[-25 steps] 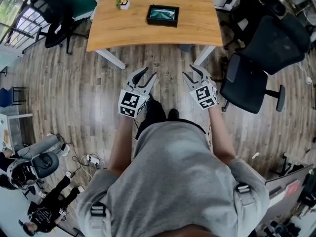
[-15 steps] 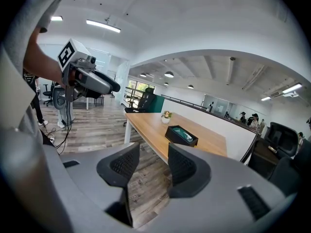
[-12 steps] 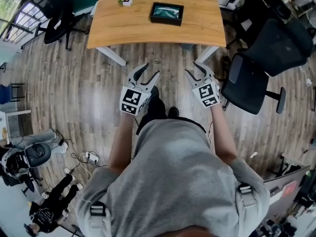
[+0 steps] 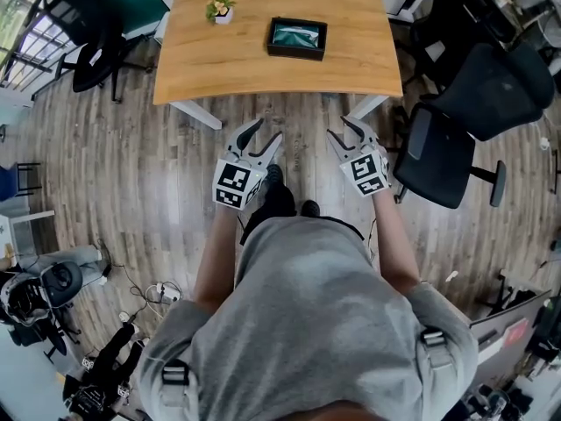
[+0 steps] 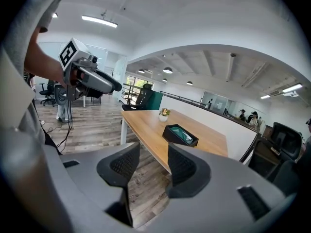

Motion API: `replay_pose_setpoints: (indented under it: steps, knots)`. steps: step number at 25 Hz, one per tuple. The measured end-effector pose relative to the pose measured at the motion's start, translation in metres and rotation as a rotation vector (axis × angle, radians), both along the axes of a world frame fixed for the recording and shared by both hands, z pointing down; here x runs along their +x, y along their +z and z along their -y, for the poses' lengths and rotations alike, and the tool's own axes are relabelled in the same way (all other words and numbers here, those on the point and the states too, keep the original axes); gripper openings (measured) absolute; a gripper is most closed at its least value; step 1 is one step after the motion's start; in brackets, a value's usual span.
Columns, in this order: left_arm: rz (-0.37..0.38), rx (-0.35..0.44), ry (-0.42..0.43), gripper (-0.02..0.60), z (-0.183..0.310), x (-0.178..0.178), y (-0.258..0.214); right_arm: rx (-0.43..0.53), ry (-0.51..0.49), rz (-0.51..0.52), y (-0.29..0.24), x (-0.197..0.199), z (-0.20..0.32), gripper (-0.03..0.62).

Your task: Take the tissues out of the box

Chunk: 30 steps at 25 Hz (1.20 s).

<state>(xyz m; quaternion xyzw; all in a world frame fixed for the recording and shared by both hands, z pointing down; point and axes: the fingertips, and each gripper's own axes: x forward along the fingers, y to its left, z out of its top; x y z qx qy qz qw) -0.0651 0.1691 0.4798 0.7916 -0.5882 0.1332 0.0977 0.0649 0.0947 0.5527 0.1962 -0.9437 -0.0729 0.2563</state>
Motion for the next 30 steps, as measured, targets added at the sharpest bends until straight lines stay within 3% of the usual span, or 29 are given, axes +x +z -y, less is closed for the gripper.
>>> replay_pose_setpoints:
  steps: [12, 30]
  knots:
    - [-0.024, -0.021, 0.068, 0.213, 0.056, -0.059, 0.007, -0.013, 0.052, -0.011, 0.002, -0.059, 0.042, 0.186]
    - [-0.006, -0.045, 0.195, 0.213, 0.109, -0.123, 0.022, -0.025, 0.199, 0.015, 0.018, -0.112, 0.082, 0.183]
